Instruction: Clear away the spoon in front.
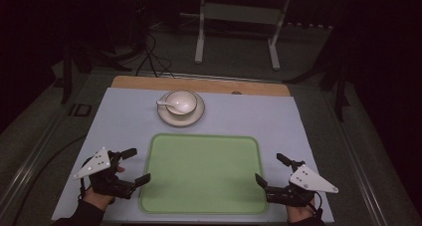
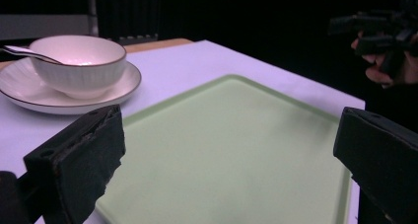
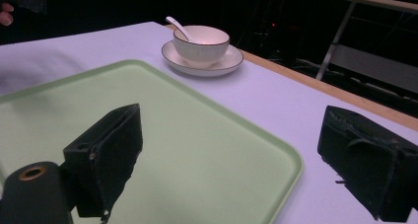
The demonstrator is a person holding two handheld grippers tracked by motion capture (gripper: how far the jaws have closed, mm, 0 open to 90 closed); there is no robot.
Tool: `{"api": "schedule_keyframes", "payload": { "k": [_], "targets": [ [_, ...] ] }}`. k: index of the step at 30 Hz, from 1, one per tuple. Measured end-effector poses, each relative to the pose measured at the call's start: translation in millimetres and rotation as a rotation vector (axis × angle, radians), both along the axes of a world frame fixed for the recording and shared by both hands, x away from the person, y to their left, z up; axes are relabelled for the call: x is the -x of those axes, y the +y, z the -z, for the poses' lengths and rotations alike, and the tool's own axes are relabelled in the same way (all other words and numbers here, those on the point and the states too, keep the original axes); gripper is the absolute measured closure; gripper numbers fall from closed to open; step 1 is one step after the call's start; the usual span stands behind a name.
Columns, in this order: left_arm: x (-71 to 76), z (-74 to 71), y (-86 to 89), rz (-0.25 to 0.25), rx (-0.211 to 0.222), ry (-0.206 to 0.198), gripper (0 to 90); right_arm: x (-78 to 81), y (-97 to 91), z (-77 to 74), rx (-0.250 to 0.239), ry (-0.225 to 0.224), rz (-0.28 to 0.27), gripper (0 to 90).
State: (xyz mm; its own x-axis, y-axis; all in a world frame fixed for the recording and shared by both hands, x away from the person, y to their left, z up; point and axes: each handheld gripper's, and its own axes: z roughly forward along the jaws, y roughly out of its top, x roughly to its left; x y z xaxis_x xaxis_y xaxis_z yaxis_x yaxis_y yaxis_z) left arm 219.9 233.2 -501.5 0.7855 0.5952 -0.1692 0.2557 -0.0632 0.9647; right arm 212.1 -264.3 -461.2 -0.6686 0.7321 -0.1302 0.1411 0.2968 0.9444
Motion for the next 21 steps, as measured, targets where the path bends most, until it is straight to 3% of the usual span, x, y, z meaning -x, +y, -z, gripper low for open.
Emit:
{"api": "schedule_keyframes", "payload": {
  "k": [5, 7, 10, 21],
  "targets": [
    [1.9, -2.6, -4.0, 0.016, -0.027, 0.013, 0.0, 0.6, 1.8, 0.8, 0.007, -0.003, -0.004, 9.9],
    [2.6, -4.8, -6.0, 0.052, -0.026, 0.021, 0.0, 1.5, 3.0, 0.1, 0.005, -0.01, -0.009, 9.9],
    [3.5, -8.1, -9.5, 0.066, -0.028, 0.025, 0.0, 3.0, 3.8, -1.3, -0.002, -0.018, -0.014, 9.9],
    [1.2, -29.2, -27.0, 0.111, -0.085, 0.01, 0.0, 3.8, 8.4, -2.4, 0.0, -0.023, -0.02, 9.9]
  ]
}}
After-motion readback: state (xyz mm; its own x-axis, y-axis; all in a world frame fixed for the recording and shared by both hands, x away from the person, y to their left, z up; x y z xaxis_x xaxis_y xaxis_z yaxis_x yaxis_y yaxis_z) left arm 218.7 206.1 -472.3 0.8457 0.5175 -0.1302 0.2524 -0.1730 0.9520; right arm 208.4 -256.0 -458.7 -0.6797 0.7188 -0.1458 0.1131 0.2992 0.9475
